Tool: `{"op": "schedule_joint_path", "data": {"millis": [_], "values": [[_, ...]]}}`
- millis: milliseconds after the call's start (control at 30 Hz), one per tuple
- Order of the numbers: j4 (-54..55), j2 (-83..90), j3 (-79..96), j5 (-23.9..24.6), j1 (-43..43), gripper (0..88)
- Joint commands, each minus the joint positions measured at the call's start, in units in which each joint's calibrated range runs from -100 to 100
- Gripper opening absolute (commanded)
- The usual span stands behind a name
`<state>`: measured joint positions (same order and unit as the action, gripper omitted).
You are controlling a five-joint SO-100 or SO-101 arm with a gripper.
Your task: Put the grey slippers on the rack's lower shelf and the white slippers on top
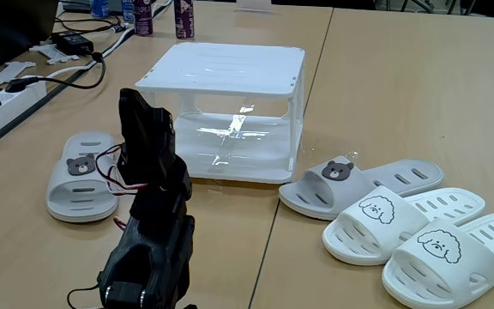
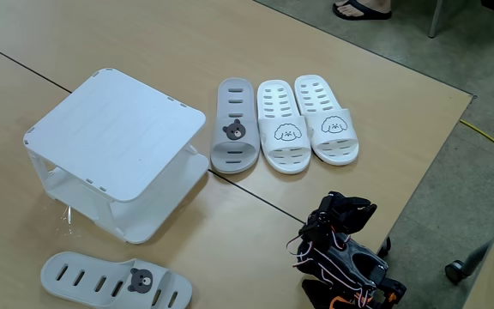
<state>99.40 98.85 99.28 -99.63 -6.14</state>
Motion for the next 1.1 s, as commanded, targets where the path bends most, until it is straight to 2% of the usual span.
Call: {"op": "schedule_joint_path", "data": {"millis": [0,800,1067], "values": [[0.17,0.06,0.63,-0.37,-0.27,1.1],[0.17,-1.2,0.63,-0.37,0.22,1.1],[0.17,-35.19,0.54,-0.37,0.39,1.1]]}}
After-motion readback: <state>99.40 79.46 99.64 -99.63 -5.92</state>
